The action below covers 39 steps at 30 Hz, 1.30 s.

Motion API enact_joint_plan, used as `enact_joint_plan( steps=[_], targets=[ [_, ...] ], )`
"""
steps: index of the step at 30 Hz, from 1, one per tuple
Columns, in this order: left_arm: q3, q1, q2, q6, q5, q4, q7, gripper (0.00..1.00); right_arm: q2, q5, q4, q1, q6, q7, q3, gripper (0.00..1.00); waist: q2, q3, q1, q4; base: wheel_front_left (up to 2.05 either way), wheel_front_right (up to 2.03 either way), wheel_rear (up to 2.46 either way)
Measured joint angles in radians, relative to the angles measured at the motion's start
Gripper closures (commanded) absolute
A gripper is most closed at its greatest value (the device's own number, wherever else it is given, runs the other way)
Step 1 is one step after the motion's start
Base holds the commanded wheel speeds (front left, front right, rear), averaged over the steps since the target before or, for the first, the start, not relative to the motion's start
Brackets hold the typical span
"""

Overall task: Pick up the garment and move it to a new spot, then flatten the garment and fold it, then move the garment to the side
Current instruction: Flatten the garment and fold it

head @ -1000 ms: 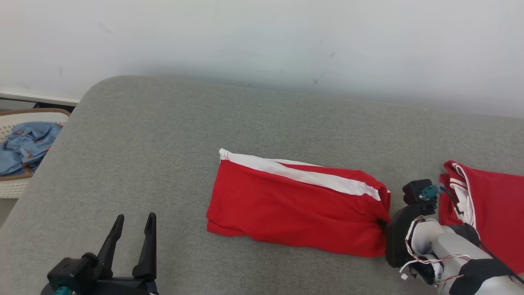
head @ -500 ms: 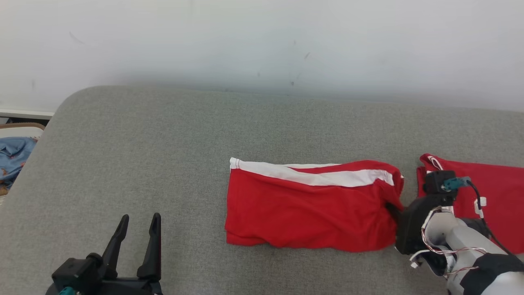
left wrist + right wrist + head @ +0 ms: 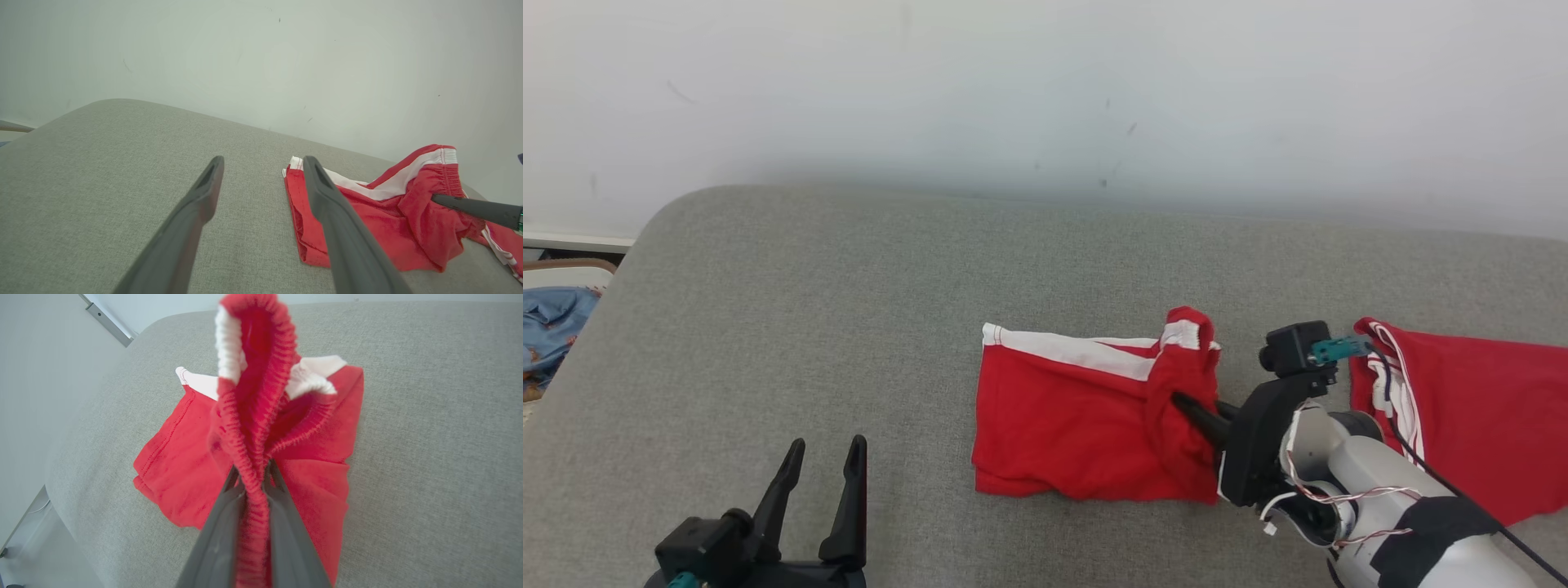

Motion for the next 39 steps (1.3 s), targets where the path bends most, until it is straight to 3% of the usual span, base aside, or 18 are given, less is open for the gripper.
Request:
enact_joint_plan(
  steps=[11, 20, 30, 39],
  targets=[
    [-0.036, -0.005, -0.027, -0.002, -0.001, 0.015, 0.023, 0.0, 0.028, 0.007, 0.036, -0.126, -0.002, 0.222, 0.065, 1.0, 0.0, -0.013, 0.0, 0.024, 0.0, 0.0, 0.0],
    [-0.076, -0.027, -0.064, -0.012, -0.001, 0.05, 0.035, 0.0, 0.08, 0.057, 0.113, -0.174, -0.038, 0.347, 0.054, 1.0, 0.0, -0.018, 0.0, 0.087, 0.0, 0.0, 0.0],
    [-0.098, -0.044, -0.084, -0.028, -0.001, 0.08, 0.047, 0.0, 0.121, 0.093, 0.201, -0.205, -0.073, 0.413, 0.035, 1.0, -0.0001, -0.028, 0.0, 0.171, 0.0, 0.0, 0.0],
    [-0.098, -0.045, -0.095, -0.028, -0.001, 0.085, 0.042, 0.0, 0.141, 0.108, 0.265, -0.246, -0.082, 0.423, 0.035, 1.0, 0.0, -0.015, 0.0, 0.198, 0.0, 0.0, 0.0]
  ],
)
